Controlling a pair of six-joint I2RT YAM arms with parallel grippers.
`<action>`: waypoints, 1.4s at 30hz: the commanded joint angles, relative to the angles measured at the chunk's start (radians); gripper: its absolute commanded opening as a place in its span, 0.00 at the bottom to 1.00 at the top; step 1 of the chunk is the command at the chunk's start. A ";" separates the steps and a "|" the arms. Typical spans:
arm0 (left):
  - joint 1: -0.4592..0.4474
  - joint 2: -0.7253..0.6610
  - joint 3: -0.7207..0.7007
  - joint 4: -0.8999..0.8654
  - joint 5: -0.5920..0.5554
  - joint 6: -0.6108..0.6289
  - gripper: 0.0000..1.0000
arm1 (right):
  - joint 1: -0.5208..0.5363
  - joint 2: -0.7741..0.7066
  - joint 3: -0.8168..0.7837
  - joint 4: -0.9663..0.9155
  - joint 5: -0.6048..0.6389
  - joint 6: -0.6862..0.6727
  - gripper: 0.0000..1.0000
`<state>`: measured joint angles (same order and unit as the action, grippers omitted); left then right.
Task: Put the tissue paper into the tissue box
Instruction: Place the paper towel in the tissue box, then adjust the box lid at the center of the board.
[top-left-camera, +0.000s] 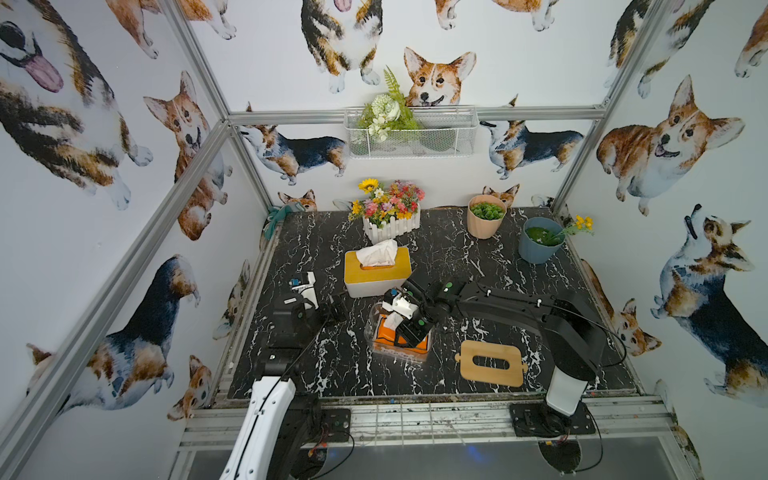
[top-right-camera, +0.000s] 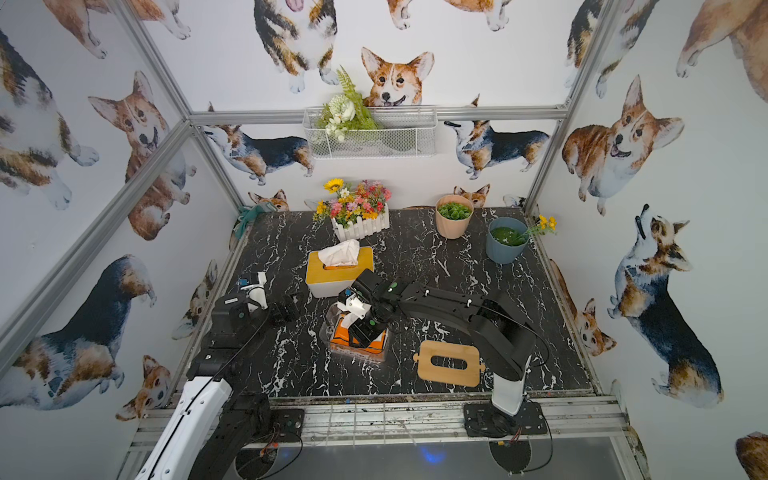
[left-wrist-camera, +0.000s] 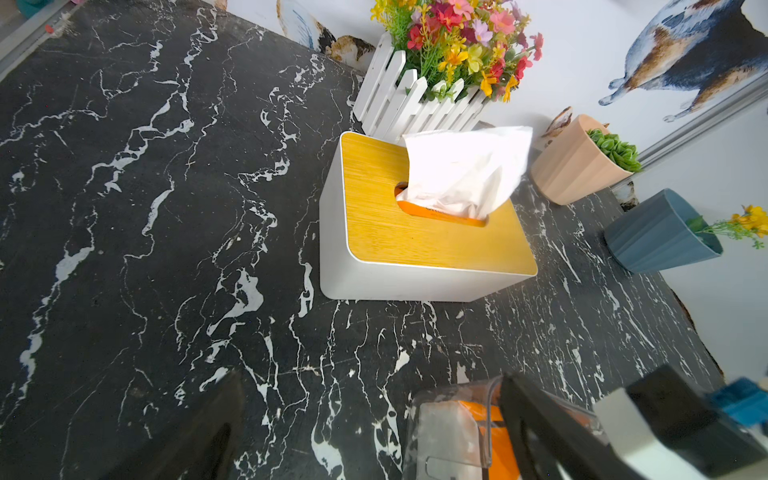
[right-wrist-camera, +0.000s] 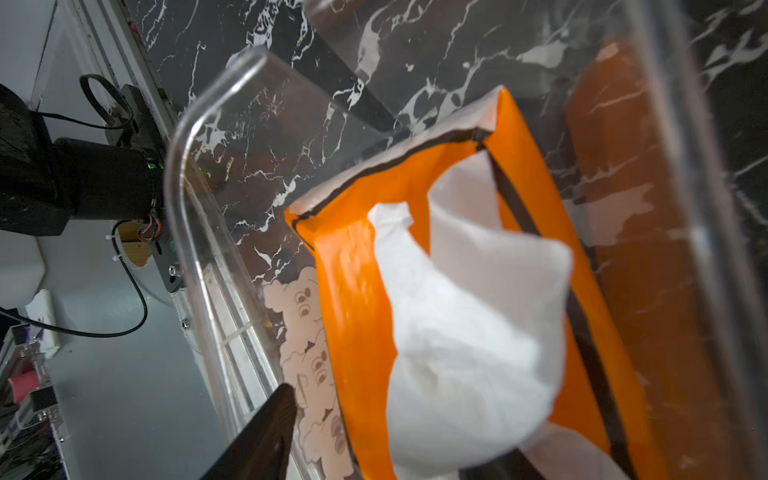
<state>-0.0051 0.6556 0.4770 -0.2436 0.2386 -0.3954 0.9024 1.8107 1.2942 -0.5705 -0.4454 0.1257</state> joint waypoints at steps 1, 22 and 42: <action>0.001 -0.002 -0.001 0.018 -0.003 0.006 1.00 | -0.001 0.033 0.031 -0.034 -0.068 0.030 0.67; -0.001 -0.009 -0.002 0.020 -0.002 0.004 1.00 | -0.079 -0.234 0.169 -0.185 0.143 0.031 0.92; -0.001 -0.013 -0.005 0.025 0.008 0.003 1.00 | -0.137 -0.895 -0.622 -0.033 0.291 0.548 0.96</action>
<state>-0.0059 0.6434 0.4747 -0.2432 0.2398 -0.3958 0.7654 0.9619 0.7292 -0.6785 -0.1844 0.5400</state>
